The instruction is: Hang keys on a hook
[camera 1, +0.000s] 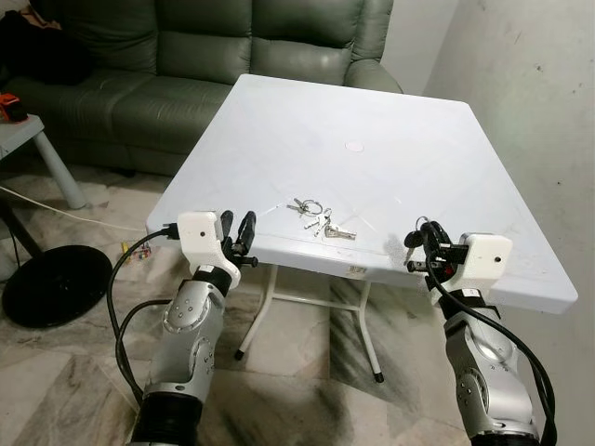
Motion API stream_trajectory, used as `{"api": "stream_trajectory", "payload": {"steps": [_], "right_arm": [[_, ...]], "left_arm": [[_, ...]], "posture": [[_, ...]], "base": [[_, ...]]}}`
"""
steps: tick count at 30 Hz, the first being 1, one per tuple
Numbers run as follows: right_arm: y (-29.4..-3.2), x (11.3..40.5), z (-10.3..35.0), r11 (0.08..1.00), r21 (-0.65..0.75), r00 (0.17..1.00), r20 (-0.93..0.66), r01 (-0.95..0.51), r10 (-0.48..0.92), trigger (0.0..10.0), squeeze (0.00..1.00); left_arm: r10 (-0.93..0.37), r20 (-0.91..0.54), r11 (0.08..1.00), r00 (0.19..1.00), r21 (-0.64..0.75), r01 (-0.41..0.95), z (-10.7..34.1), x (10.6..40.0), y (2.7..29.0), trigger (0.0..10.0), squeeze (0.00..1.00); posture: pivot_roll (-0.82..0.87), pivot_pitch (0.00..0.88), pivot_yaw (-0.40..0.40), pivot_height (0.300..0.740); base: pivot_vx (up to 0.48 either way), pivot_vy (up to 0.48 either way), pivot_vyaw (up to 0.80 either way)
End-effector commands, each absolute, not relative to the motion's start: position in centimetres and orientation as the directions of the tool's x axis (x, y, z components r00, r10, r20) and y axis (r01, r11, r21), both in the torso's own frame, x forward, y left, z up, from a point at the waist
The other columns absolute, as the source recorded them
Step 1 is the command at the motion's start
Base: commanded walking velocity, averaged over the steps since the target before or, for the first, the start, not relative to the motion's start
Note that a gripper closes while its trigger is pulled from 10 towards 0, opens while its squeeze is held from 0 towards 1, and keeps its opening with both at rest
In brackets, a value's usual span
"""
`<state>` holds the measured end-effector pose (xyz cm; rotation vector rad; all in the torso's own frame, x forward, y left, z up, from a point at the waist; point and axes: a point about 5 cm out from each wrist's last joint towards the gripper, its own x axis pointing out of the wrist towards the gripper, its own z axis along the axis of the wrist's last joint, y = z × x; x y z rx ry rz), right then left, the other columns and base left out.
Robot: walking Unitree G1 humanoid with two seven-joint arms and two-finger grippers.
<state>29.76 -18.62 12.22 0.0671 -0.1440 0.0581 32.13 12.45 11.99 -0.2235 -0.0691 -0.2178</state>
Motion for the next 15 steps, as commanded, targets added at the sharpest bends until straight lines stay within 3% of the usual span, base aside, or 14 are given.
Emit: {"api": "stream_trajectory", "payload": {"steps": [1, 8, 15], "right_arm": [[-19.0, 30.1, 12.3, 0.998, 0.038, 0.987, 0.156, -0.053, 0.047, 10.0, 0.00], [-18.0, 30.3, 13.7, 0.990, 0.080, 0.965, 0.244, -0.116, 0.093, 10.0, 0.00], [-17.0, 29.7, 12.4, 0.988, 0.079, 0.970, 0.217, -0.133, 0.113, 10.0, 0.00]], "left_arm": [[-0.197, 0.096, 0.956, 0.976, -0.202, 0.213, 12.0, 32.5, 12.7, 10.0, 0.00], [-0.187, 0.164, 0.954, 0.969, -0.203, 0.219, 12.9, 32.4, 13.2, 10.0, 0.00], [-0.183, 0.170, 0.952, 0.968, -0.215, 0.218, 12.1, 31.6, 12.9, 10.0, 0.00]], "posture": [[0.10, 0.000, -0.075, 0.736], [0.10, 0.000, -0.071, 0.736], [0.10, 0.000, -0.066, 0.736]], "base": [[0.000, 0.000, 0.00], [0.000, 0.000, 0.00], [0.000, 0.000, 0.00]]}}
